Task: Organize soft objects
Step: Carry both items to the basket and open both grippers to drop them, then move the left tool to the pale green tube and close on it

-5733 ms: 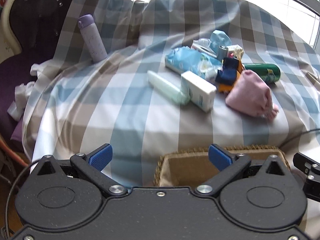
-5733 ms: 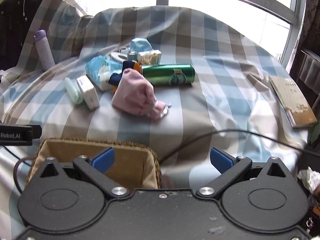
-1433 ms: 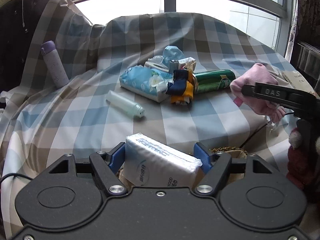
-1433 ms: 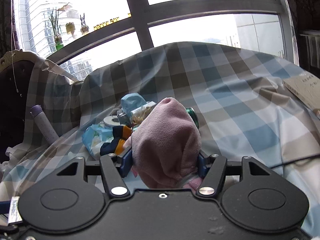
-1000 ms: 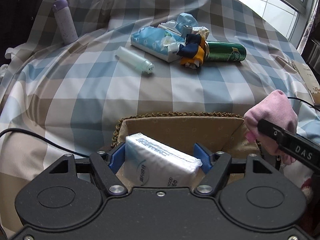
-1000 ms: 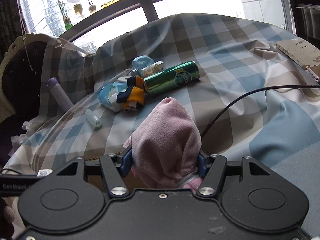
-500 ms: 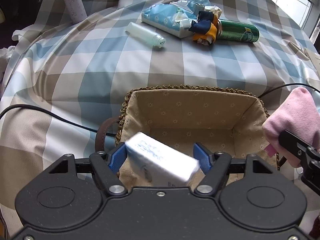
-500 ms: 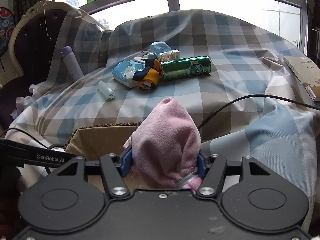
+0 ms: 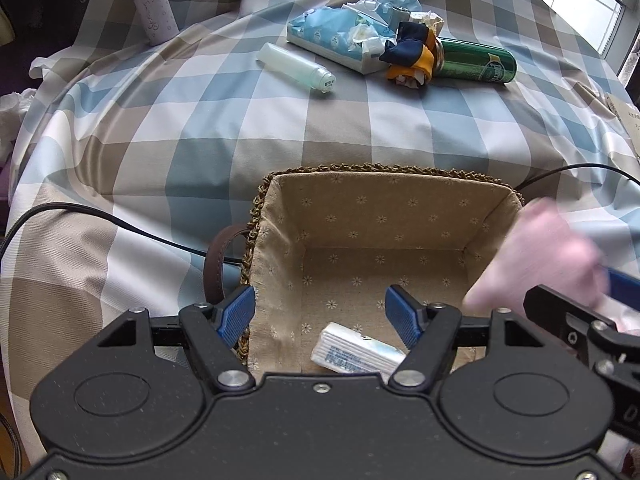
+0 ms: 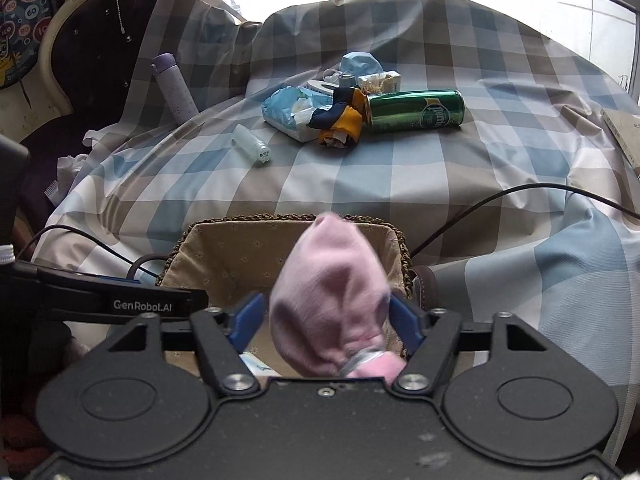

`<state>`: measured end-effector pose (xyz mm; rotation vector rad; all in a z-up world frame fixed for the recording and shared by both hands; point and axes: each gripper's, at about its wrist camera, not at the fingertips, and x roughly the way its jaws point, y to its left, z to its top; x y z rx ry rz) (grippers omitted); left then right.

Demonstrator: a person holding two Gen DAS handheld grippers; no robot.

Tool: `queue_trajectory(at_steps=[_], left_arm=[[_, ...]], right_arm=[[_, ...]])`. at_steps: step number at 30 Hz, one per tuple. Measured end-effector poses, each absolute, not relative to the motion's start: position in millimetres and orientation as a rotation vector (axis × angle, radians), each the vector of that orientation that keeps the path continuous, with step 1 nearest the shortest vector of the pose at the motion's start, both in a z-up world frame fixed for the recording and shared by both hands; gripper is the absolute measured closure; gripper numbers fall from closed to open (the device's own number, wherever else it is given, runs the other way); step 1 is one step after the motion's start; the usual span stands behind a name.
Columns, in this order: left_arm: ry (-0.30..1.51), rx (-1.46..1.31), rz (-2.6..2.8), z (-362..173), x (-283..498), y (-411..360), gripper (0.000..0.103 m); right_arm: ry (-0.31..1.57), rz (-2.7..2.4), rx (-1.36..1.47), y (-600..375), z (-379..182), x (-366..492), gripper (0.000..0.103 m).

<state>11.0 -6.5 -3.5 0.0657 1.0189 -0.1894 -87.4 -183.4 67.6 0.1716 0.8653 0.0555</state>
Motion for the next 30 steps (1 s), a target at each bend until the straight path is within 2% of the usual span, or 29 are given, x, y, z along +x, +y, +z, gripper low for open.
queue_trajectory(at_steps=[30], left_arm=[[0.958, 0.128, -0.176, 5, 14, -8, 0.028]], right_arm=[[0.89, 0.034, 0.154, -185, 61, -82, 0.023]])
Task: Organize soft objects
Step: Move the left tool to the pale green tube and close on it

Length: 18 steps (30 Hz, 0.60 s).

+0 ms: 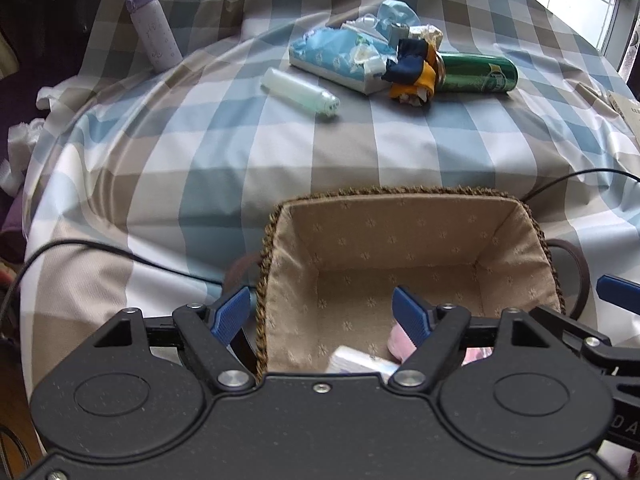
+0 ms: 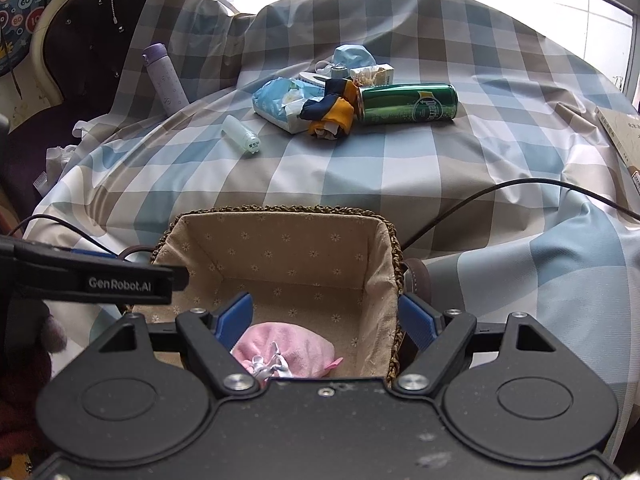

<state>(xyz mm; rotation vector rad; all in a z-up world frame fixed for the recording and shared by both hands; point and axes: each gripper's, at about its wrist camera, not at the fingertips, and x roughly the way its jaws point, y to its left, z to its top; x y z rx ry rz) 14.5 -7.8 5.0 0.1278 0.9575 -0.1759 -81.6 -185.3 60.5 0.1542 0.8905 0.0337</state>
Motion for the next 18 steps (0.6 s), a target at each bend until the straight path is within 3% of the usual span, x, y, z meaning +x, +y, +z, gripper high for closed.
queue_trajectory(at_steps=[3, 18], left_arm=[[0.925, 0.157, -0.165, 11, 24, -8, 0.022], [0.883, 0.172, -0.125, 24, 103, 2, 0.021]], right_arm=[[0.885, 0.029, 0.159, -189, 62, -76, 0.023], [0.878, 0.002, 0.188, -214, 59, -15, 0.021]])
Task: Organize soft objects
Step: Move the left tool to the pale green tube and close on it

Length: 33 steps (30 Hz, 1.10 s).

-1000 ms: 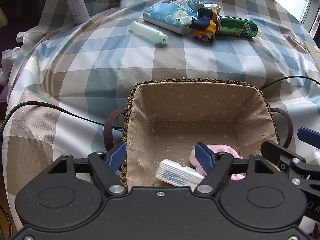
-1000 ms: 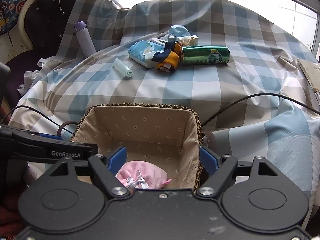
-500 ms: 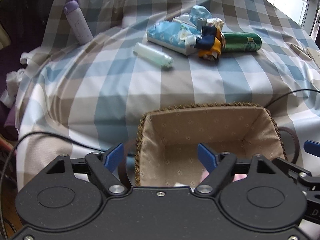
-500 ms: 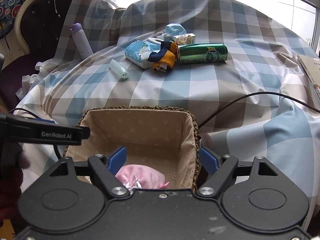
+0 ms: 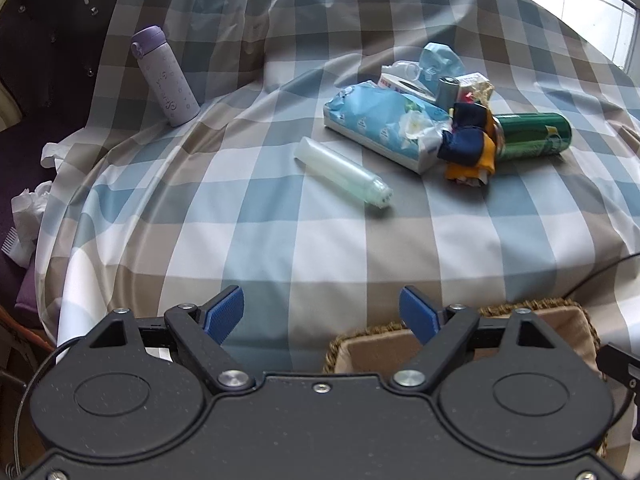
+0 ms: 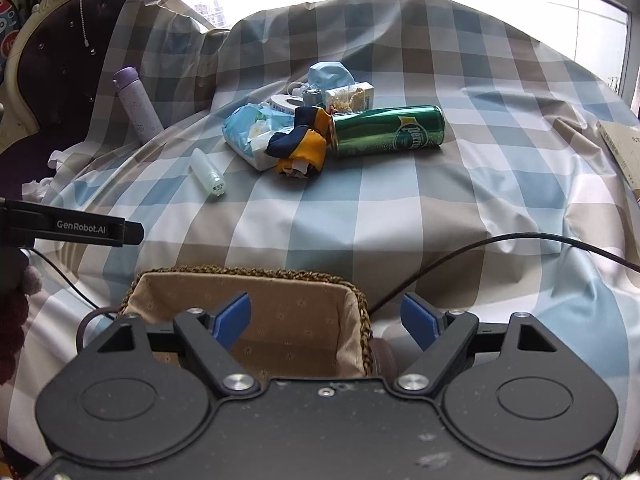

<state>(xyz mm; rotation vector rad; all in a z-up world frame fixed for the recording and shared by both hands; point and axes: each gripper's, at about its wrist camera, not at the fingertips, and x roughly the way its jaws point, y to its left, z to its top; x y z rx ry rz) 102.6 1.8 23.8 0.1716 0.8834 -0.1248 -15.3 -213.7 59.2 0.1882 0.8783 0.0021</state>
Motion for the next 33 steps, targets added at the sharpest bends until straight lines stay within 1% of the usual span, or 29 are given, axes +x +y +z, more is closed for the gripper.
queue_trajectory(at_steps=[8, 17, 21, 27, 29, 33], left_arm=[[0.904, 0.163, -0.101, 21, 144, 4, 0.02], [0.952, 0.182, -0.11, 4, 190, -6, 0.02], [0.981, 0.137, -0.122, -3, 213, -5, 0.02], [0.965, 0.112, -0.144, -4, 236, -11, 0.02], [0.955, 0.105, -0.151, -4, 243, -12, 0.017], [0.952, 0.079, -0.154, -9, 257, -15, 0.016]], right_arm=[[0.887, -0.01, 0.203, -219, 51, 22, 0.02], [0.868, -0.019, 0.173, -226, 42, 66, 0.019], [0.86, -0.024, 0.159, -229, 38, 88, 0.018], [0.845, -0.017, 0.112, -227, 37, 121, 0.018], [0.841, -0.006, 0.108, -225, 36, 130, 0.018], [0.84, 0.012, 0.115, -222, 31, 137, 0.018]])
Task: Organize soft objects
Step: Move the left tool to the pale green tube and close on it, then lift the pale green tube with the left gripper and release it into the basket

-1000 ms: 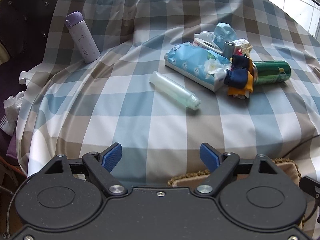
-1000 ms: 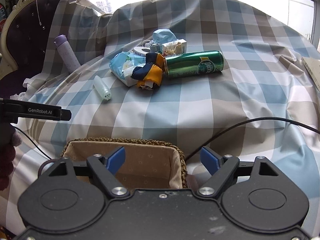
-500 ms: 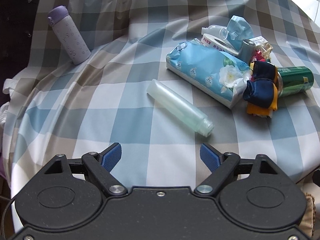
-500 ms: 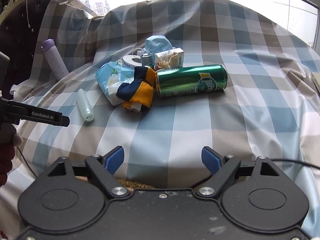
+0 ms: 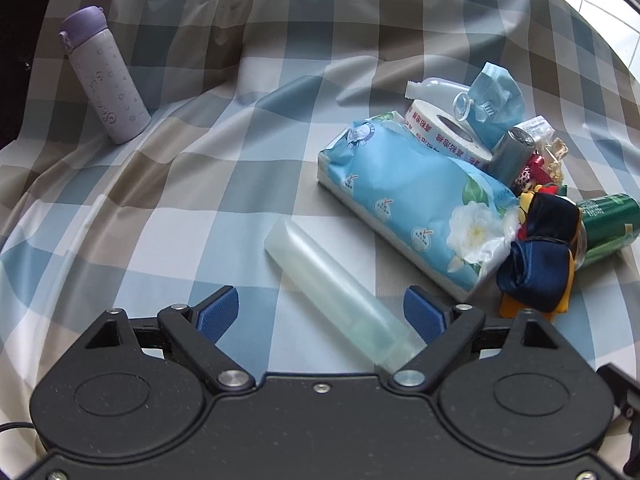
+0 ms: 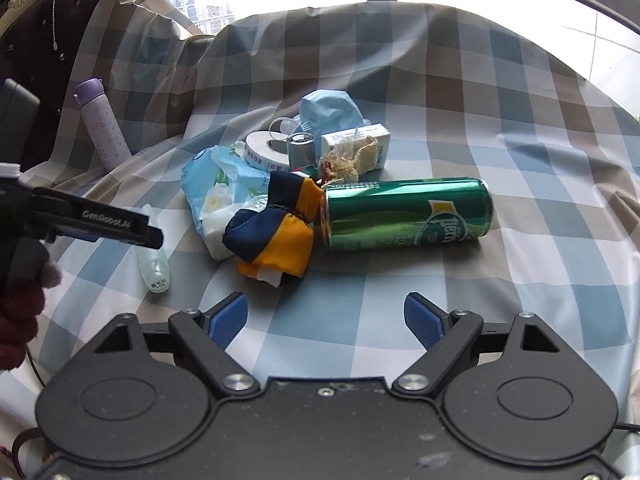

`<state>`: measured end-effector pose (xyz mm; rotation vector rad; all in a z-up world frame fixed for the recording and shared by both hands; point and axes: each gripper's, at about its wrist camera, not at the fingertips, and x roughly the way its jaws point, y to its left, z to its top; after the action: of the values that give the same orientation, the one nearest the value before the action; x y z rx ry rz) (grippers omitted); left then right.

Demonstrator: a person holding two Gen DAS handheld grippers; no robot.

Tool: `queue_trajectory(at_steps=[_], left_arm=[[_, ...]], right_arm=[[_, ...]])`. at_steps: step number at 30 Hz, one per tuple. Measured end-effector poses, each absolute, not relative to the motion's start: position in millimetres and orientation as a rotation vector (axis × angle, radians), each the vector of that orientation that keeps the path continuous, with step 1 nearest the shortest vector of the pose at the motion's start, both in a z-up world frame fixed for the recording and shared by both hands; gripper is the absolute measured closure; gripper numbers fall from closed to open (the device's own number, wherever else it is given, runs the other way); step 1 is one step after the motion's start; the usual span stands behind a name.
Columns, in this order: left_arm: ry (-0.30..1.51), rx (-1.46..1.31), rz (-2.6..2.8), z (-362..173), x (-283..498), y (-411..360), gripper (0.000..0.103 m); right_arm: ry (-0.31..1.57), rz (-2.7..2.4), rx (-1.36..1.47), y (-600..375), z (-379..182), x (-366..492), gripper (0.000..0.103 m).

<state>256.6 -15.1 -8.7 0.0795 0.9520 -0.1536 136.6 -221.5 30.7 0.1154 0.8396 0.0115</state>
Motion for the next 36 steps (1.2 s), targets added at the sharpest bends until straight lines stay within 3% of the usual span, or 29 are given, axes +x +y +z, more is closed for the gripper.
queue_trajectory(at_steps=[6, 8, 12, 17, 22, 27, 36], left_arm=[[0.986, 0.077, -0.157, -24, 271, -19, 0.018], [1.007, 0.056, -0.161, -28, 275, -18, 0.029], [1.027, 0.036, -0.153, -31, 278, -17, 0.034], [1.004, 0.034, -0.148, -29, 278, -16, 0.056], [0.996, 0.023, -0.138, -27, 278, -12, 0.071], [1.002, -0.002, -0.151, -26, 276, -7, 0.076], [1.013, 0.014, -0.138, -25, 263, -8, 0.077]], right_arm=[[0.869, 0.014, 0.115, -216, 19, 137, 0.018], [0.866, 0.009, 0.121, -216, 18, 136, 0.018], [0.875, 0.002, 0.151, -220, 15, 138, 0.018], [0.897, -0.01, 0.169, -224, 10, 143, 0.018], [0.903, -0.014, 0.167, -224, 10, 145, 0.018], [0.913, -0.023, 0.173, -226, 8, 146, 0.018], [0.935, -0.041, 0.197, -231, 4, 148, 0.018]])
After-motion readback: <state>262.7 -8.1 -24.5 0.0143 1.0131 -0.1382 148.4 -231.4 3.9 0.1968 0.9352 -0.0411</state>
